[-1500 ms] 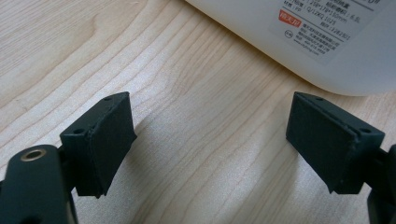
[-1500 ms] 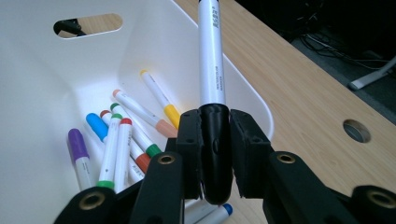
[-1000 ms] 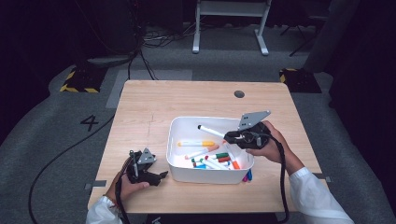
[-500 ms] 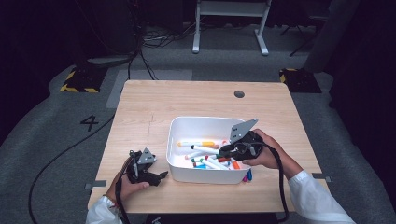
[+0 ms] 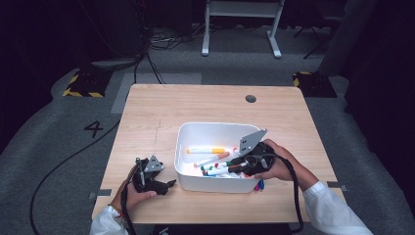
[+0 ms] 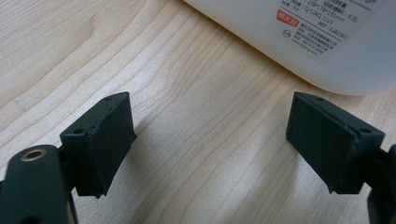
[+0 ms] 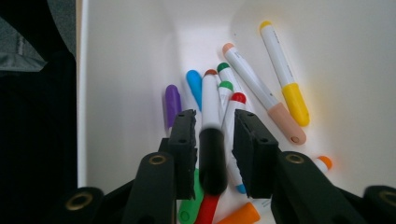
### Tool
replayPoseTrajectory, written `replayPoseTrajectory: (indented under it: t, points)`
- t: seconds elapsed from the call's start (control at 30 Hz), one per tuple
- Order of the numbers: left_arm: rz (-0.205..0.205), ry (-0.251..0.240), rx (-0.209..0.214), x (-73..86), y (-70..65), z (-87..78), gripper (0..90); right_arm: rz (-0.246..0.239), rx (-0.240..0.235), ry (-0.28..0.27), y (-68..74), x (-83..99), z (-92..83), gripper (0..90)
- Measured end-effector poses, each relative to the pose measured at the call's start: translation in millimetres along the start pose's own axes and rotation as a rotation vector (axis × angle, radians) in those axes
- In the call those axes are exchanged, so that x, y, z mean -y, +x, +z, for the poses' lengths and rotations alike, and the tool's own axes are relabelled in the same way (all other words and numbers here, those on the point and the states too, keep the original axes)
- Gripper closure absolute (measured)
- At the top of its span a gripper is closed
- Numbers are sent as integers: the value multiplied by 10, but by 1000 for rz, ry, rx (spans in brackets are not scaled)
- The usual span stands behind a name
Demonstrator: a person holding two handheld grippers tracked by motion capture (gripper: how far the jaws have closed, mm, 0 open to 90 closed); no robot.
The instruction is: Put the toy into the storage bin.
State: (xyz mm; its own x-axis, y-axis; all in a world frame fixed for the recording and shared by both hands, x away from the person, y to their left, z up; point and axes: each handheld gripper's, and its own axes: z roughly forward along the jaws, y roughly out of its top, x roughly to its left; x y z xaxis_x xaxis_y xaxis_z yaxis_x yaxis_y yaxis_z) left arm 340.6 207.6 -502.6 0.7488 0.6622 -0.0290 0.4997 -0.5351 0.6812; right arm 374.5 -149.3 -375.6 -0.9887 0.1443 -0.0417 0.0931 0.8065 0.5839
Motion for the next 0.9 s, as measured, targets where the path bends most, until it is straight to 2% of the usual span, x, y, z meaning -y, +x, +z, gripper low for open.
replayPoseTrajectory:
  t: [0.23, 0.4, 0.43, 0.47, 0.57, 0.8, 0.83, 0.87, 0.9]
  points:
    - [0, 0, -1, 0, 1, 0, 154, 24, 62, -57, -46, 50, -107, 587]
    - [1, 0, -1, 0, 1, 0, 154, 53, 150, -98, -60, 120, -261, 492]
    - [0, 0, 0, 0, 1, 0, 153, 75, 156, -112, -57, 138, -299, 479]
    - [0, 0, 0, 0, 1, 0, 154, 75, 172, -123, -68, 162, -340, 440]
    - [-1, -1, 0, 0, 1, 1, 153, 118, 250, -159, -38, 226, -487, 359]
    - [0, 0, 0, 0, 1, 0, 154, 152, 326, -218, 28, 426, -756, 321]
    - [0, 0, 0, 0, 1, 0, 153, 168, 335, -231, 54, 523, -823, 321]
    - [0, 0, 0, 0, 1, 0, 153, 168, 335, -231, 54, 523, -823, 321]
    - [-1, 0, 1, 0, 1, 1, 153, 182, 352, -239, 81, 626, -871, 321]
